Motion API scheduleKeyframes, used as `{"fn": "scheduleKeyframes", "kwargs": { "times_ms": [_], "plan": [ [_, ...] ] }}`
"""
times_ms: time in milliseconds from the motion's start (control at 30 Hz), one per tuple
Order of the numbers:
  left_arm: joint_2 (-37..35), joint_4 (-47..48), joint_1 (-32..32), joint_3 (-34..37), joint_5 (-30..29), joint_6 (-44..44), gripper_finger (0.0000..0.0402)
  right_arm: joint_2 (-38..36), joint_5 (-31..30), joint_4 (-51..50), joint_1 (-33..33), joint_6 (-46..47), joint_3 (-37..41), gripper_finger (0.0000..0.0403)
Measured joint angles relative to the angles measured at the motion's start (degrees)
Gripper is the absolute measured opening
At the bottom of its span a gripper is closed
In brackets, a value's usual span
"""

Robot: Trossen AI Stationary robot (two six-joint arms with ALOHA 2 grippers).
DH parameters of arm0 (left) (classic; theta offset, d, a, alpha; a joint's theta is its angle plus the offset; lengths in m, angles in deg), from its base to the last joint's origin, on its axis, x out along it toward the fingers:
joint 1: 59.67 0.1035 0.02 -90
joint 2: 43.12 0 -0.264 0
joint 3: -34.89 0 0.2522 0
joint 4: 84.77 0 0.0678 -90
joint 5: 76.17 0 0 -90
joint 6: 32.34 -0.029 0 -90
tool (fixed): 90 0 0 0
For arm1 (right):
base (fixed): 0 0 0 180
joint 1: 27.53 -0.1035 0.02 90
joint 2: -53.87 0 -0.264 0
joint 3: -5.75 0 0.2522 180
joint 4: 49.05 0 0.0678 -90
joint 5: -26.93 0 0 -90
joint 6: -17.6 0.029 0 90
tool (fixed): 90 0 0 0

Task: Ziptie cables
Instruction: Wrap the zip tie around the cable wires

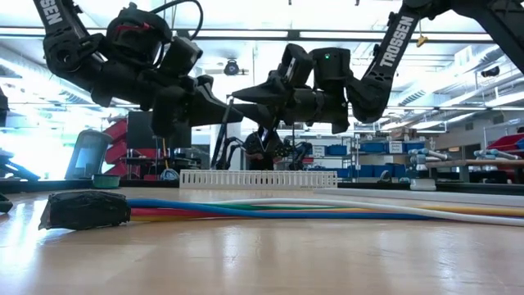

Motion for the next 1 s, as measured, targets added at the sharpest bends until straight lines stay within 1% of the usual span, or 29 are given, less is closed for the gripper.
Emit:
{"fn": "scheduleKeyframes", "kwargs": {
  "times_ms": [200, 333, 433, 567, 633, 700, 833, 1000],
  "plan": [
    [0.0, 0.0, 0.0, 0.0, -0.5, 0.0, 0.0, 0.0, -1.7, 0.0, 0.2, -0.1, 0.0, 0.0085],
    [0.0, 0.0, 0.0, 0.0, -0.7, 0.0, 0.0, 0.0, -1.7, 0.0, 0.2, -1.0, 0.0, 0.0073],
    [0.0, 0.0, 0.0, 0.0, -1.1, 0.0, 0.0, 0.0, -1.7, 0.0, 0.2, -1.5, 0.0, 0.0053],
    [0.0, 0.1, 0.0, 0.0, -2.5, 0.1, 0.0, 0.0, -1.6, 0.0, -0.2, -3.9, 0.0, 0.0009],
    [0.1, 0.1, 0.0, 0.0, -2.7, 0.2, 0.0, 0.0, -1.8, 0.0, -0.3, -4.0, 0.0, 0.0005],
    [0.1, 0.2, 0.0, 0.0, -2.3, 0.2, 0.0, 0.0, -2.1, 0.0, -0.3, -3.6, 0.0, 0.0001],
    [0.1, 0.1, -0.4, 0.0, 0.7, 0.2, 0.0, 0.0, -3.1, 1.0, -0.1, -3.1, 0.0, 0.0],
    [0.1, 0.0, -1.5, 0.0, 2.6, 0.1, 0.0, 0.0, -5.8, 1.6, 1.3, -2.7, 0.0, 0.0]
  ]
}}
